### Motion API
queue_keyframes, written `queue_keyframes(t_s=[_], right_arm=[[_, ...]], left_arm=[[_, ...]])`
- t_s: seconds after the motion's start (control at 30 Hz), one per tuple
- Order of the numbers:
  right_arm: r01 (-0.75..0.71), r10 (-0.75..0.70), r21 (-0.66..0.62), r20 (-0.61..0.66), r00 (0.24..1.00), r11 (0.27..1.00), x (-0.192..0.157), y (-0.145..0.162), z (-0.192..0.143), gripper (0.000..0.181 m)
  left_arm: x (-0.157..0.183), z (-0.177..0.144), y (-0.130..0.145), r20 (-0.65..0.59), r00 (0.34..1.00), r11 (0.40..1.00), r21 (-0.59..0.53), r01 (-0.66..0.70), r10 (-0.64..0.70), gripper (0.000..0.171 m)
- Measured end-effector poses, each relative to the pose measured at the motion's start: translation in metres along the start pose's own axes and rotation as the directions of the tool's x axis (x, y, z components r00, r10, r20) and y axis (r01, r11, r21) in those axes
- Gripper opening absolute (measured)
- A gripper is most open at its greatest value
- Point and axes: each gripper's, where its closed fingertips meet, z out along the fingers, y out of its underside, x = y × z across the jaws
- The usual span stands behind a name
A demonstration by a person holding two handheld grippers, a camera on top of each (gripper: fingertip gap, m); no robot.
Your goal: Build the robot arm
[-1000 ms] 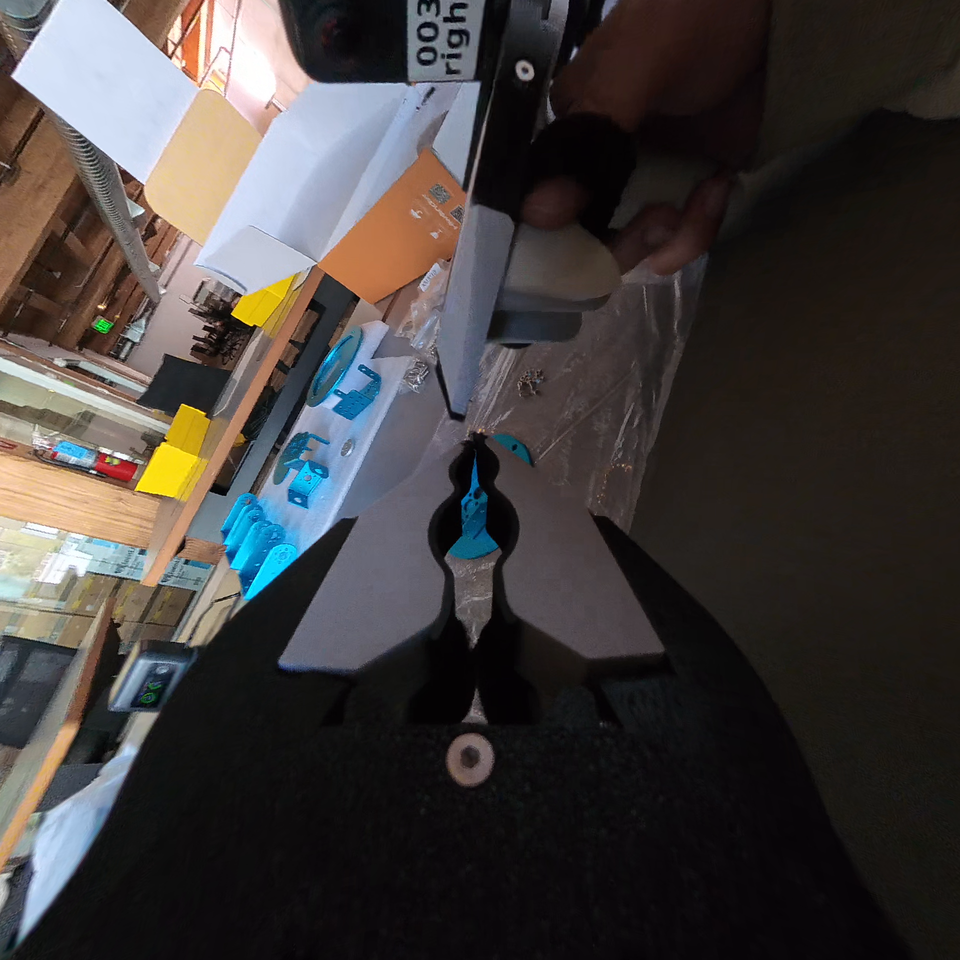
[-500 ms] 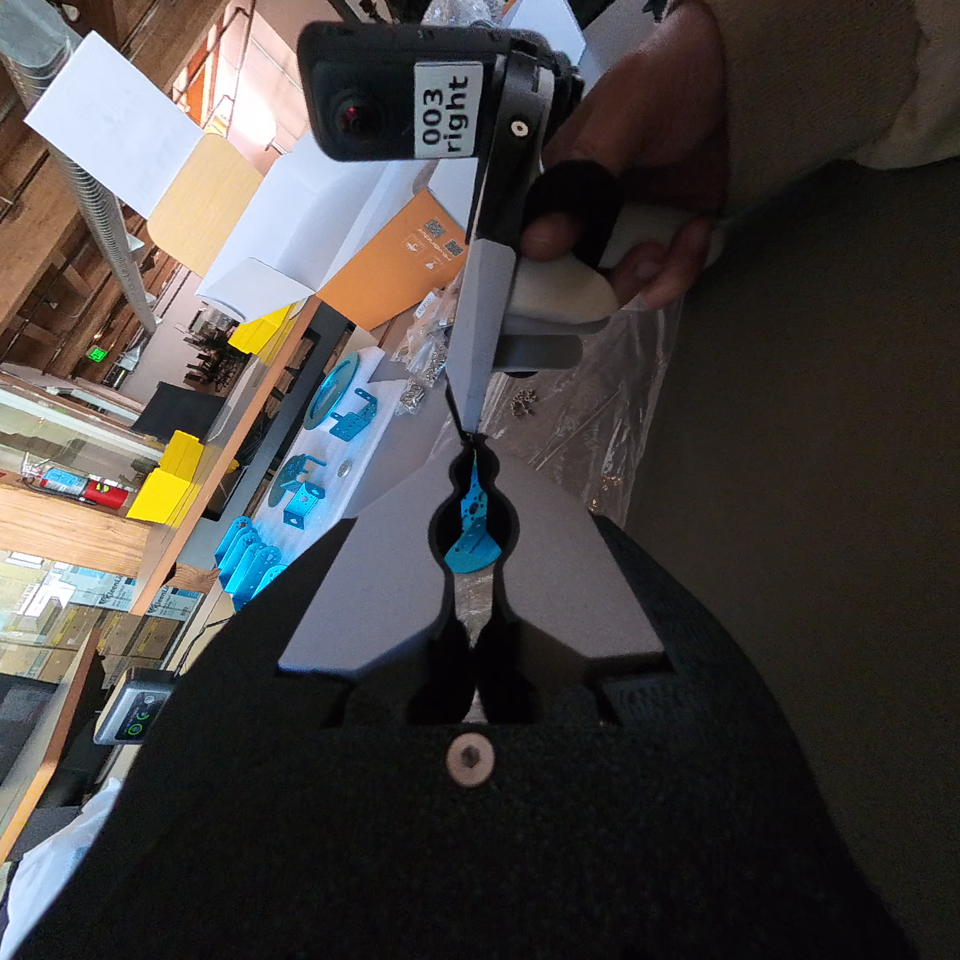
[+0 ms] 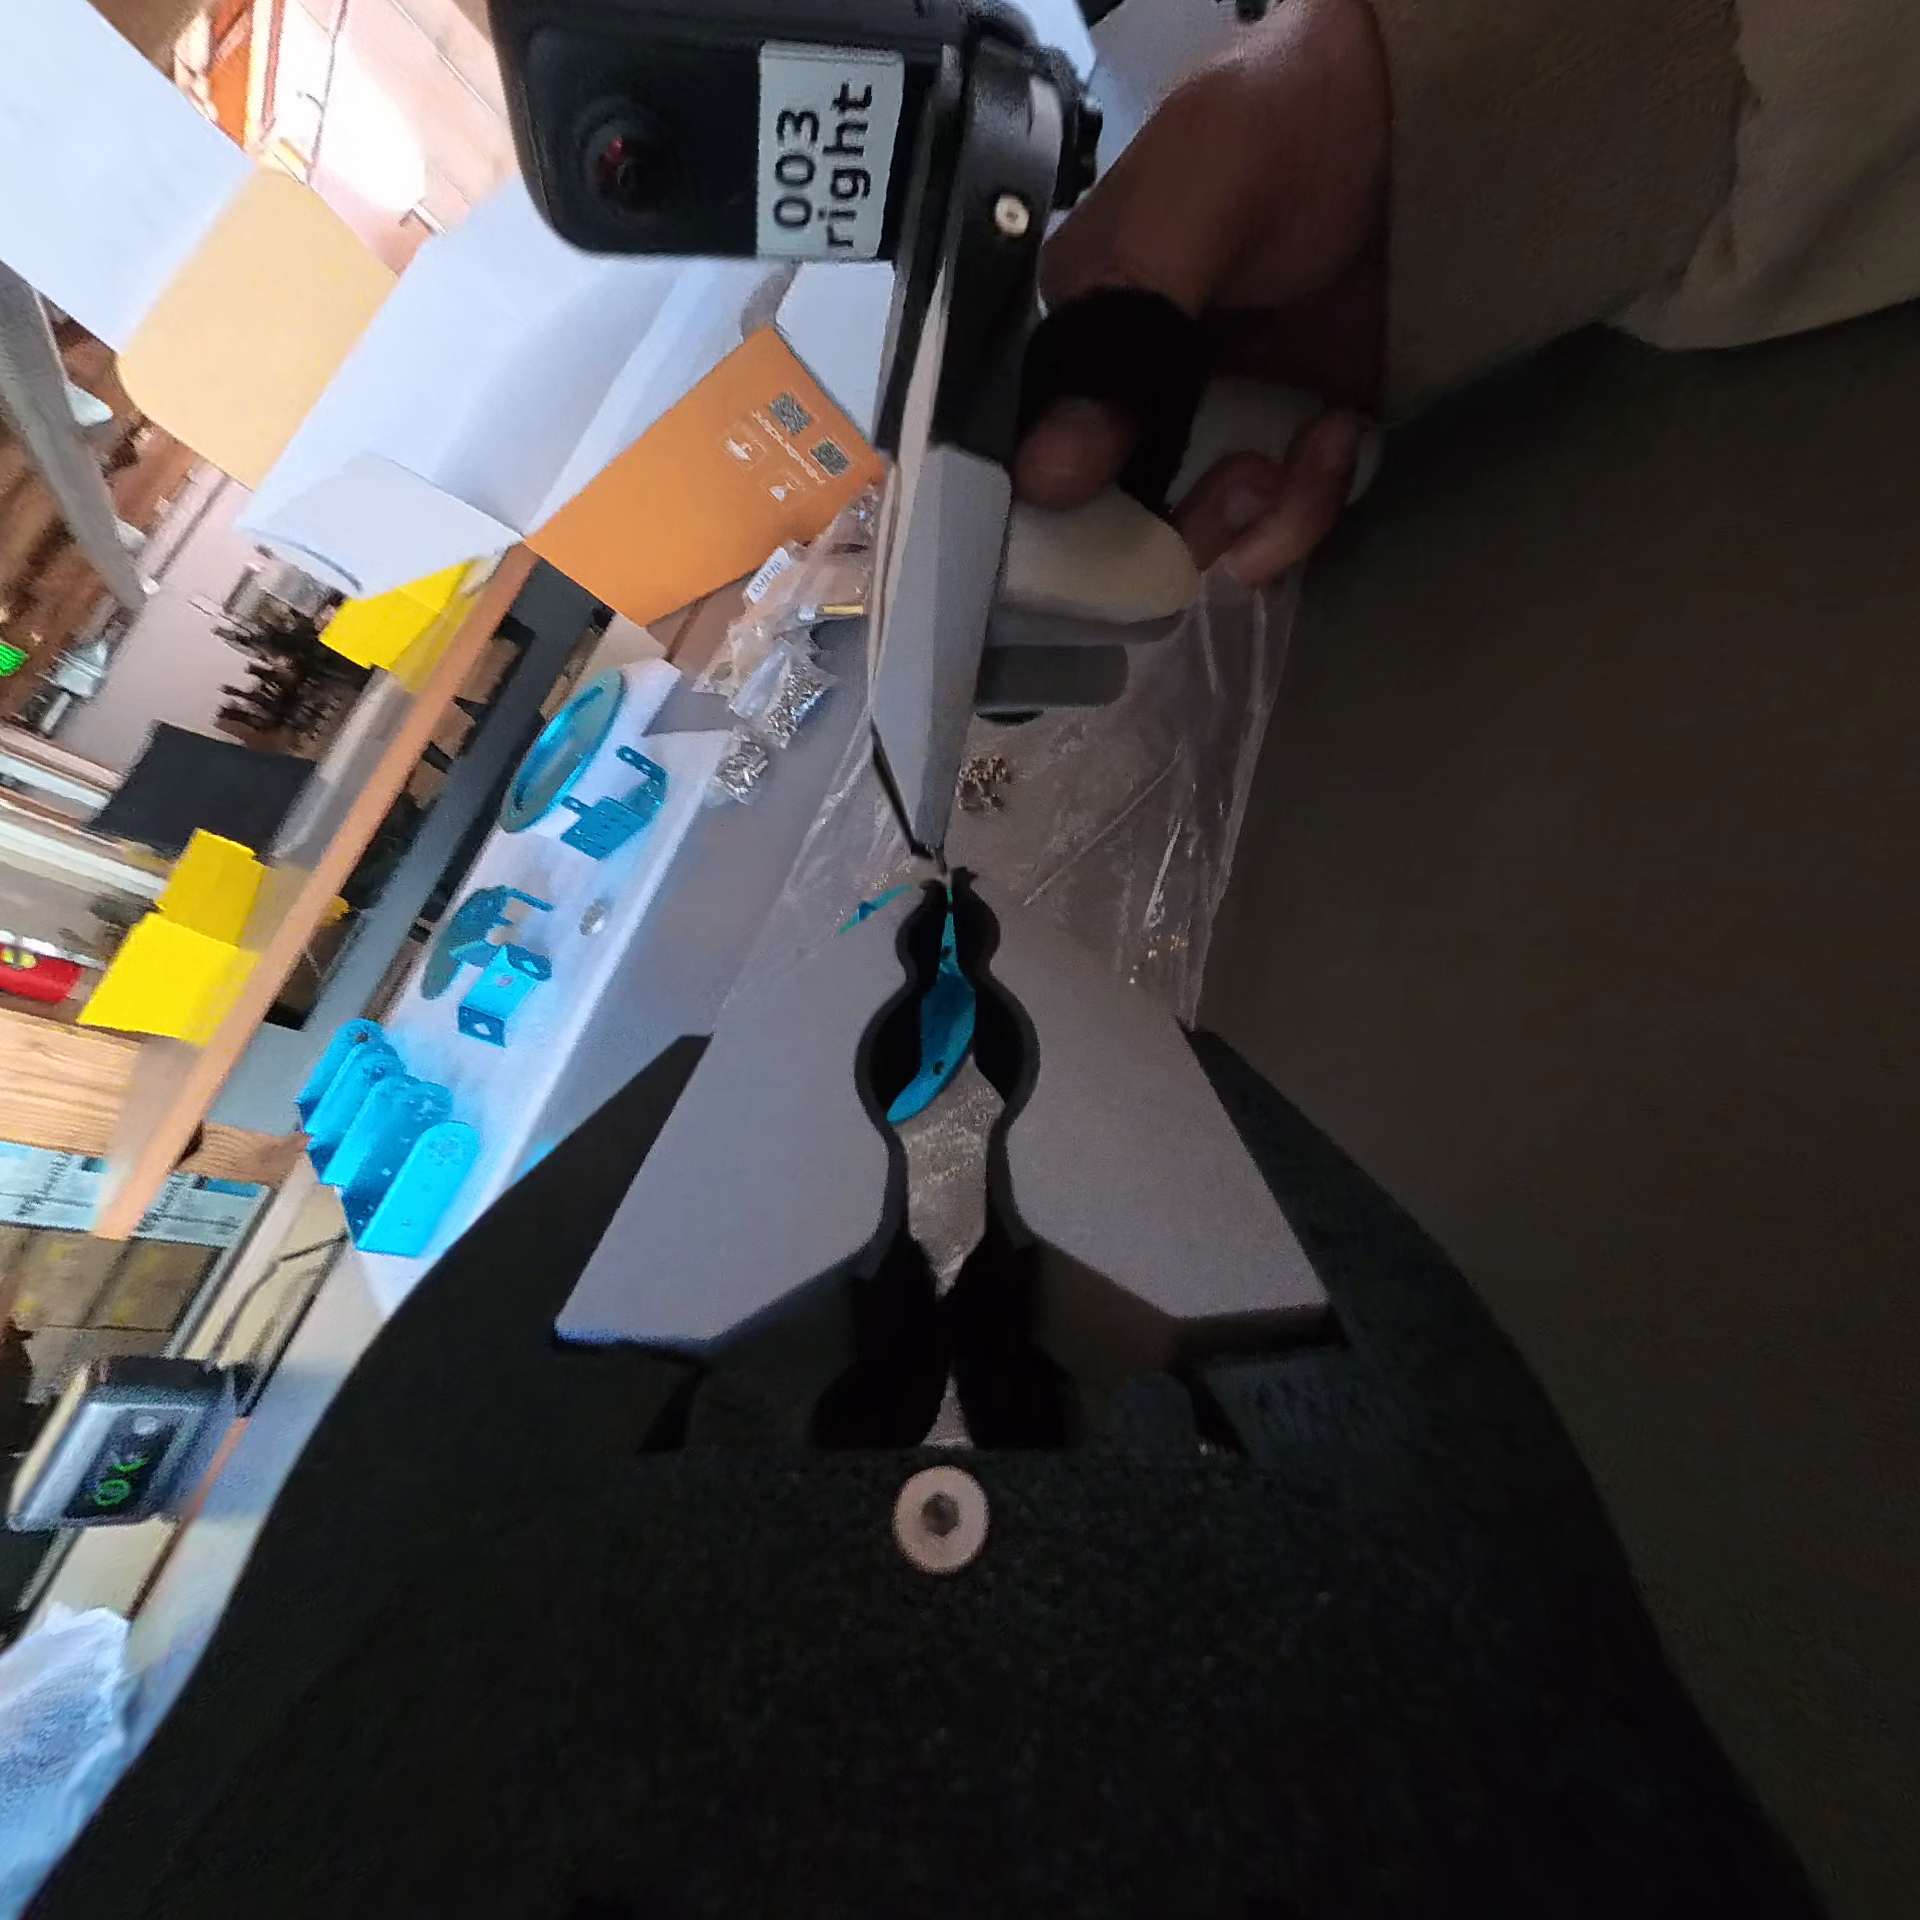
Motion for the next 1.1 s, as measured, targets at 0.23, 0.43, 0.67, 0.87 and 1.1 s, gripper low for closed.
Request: queue_keyframes(t_s=[0.23,0.43,0.67,0.87,1.1], right_arm=[[0.034,-0.035,-0.01,-0.098,0.995,0.999,0.013,-0.002,-0.007,0.0],[0.252,-0.314,-0.209,-0.362,0.877,0.945,0.044,-0.013,-0.022,0.0],[0.39,-0.573,-0.443,-0.43,0.698,0.807,0.084,-0.009,-0.013,0.0],[0.478,-0.694,-0.514,-0.413,0.59,0.712,0.089,-0.003,-0.005,0.0],[0.533,-0.785,-0.585,-0.359,0.505,0.611,0.087,0.009,0.003,0.0]], left_arm=[[-0.005,-0.003,0.014,-0.016,0.994,0.994,-0.028,0.109,-0.109,0.001],[-0.045,-0.01,0.053,0.035,0.839,0.837,-0.063,0.544,-0.543,0.002],[-0.067,-0.026,0.062,-0.003,0.68,0.68,0.016,0.733,-0.733,0.007],[-0.077,-0.033,0.067,0.031,0.675,0.675,0.053,0.736,-0.737,0.007],[-0.078,-0.03,0.077,0.07,0.695,0.698,0.017,0.716,-0.715,0.007]])
